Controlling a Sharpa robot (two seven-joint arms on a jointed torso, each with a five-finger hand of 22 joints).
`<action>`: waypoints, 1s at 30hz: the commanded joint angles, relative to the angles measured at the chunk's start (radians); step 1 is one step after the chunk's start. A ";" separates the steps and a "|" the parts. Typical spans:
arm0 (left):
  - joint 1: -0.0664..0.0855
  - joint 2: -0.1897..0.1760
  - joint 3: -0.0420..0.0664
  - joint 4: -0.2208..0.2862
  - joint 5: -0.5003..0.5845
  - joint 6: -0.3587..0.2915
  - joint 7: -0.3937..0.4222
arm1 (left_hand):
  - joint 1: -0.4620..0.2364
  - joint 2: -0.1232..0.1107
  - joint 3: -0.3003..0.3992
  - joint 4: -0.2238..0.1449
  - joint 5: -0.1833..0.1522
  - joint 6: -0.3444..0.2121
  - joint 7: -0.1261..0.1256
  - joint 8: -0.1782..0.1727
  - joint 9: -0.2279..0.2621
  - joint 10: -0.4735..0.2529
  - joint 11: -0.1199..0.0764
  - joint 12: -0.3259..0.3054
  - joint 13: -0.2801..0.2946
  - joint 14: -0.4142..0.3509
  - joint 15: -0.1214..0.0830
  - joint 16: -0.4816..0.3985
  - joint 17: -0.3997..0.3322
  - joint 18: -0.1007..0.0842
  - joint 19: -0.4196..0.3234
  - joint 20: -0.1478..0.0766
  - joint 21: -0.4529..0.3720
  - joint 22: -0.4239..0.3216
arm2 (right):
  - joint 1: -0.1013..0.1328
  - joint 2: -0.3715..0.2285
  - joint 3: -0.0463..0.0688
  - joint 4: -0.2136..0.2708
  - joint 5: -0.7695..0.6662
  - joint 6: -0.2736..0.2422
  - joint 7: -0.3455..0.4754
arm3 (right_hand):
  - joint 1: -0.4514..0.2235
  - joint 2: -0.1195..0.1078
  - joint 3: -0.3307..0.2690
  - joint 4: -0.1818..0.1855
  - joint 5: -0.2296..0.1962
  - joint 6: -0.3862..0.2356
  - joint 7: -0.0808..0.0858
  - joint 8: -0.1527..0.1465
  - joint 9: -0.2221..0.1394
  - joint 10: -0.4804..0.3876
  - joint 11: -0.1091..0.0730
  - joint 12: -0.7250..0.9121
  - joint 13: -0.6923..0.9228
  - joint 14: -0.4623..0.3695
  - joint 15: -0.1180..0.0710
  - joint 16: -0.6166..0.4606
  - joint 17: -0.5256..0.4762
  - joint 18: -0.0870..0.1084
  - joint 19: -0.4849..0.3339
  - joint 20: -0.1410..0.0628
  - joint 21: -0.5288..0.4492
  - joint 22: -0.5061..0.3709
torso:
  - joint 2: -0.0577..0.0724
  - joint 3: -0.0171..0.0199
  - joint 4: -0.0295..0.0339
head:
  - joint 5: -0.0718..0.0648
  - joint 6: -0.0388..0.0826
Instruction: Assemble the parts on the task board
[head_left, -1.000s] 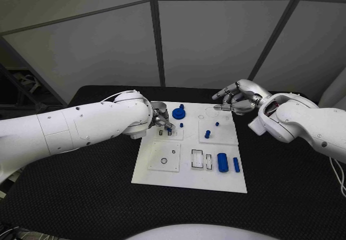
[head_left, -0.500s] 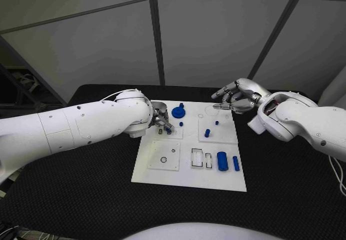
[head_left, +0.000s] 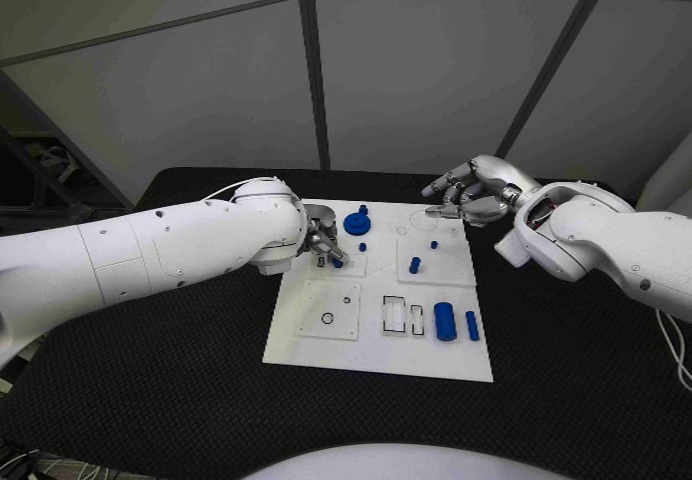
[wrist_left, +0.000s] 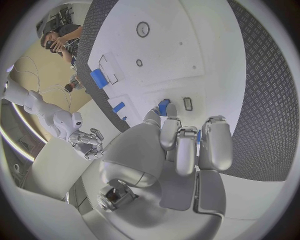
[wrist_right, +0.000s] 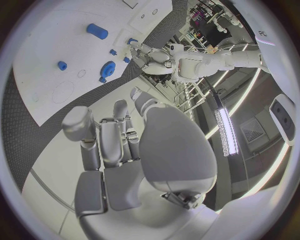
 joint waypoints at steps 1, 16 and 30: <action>0.000 0.001 0.000 -0.002 -0.008 0.022 -0.009 | 0.046 0.040 0.070 -0.075 0.006 0.015 -0.009 0.003 0.002 0.005 -0.011 -0.003 0.108 0.104 -0.007 0.006 0.255 0.008 0.006 0.000 0.001 -0.001 | 0.002 0.001 0.001 0.000 -0.006 0.008 0.003 | -0.006 -0.001 0.002 0.007 0.005 -0.006 0.004 -0.002 -0.001 -0.007 0.001 -0.002 0.000 0.026 0.002 -0.002 0.044 -0.005 -0.007 -0.001 -0.004 0.000 | 0.000 0.0002 0.0001 | 0.003 -0.003; -0.001 0.018 0.000 -0.019 -0.008 0.041 -0.017 | 0.040 0.041 0.072 -0.076 0.006 0.016 -0.009 0.004 0.001 0.006 -0.010 -0.003 0.108 0.104 -0.007 0.006 0.255 0.008 0.006 0.000 0.000 -0.002 | 0.002 0.003 0.001 0.000 -0.007 0.009 0.004 | -0.006 -0.001 0.002 0.007 0.005 -0.006 0.004 -0.002 -0.001 -0.007 0.001 -0.002 0.000 0.026 0.002 -0.002 0.044 -0.005 -0.007 -0.001 -0.004 0.000 | 0.000 0.0001 -0.0013 | 0.003 -0.005; -0.006 0.041 0.000 -0.049 0.023 0.085 -0.036 | -0.021 0.042 0.076 -0.065 -0.015 0.024 -0.013 0.012 0.003 0.008 -0.012 -0.003 0.103 0.105 -0.007 0.008 0.257 0.008 0.006 0.001 -0.001 0.000 | 0.002 0.002 0.001 0.005 -0.007 0.011 0.003 | -0.006 -0.001 0.002 0.007 0.005 -0.006 0.004 -0.002 -0.001 -0.007 0.001 -0.002 0.000 0.026 0.002 -0.002 0.044 -0.005 -0.007 -0.001 -0.004 0.000 | 0.000 0.0004 -0.0011 | -0.002 -0.011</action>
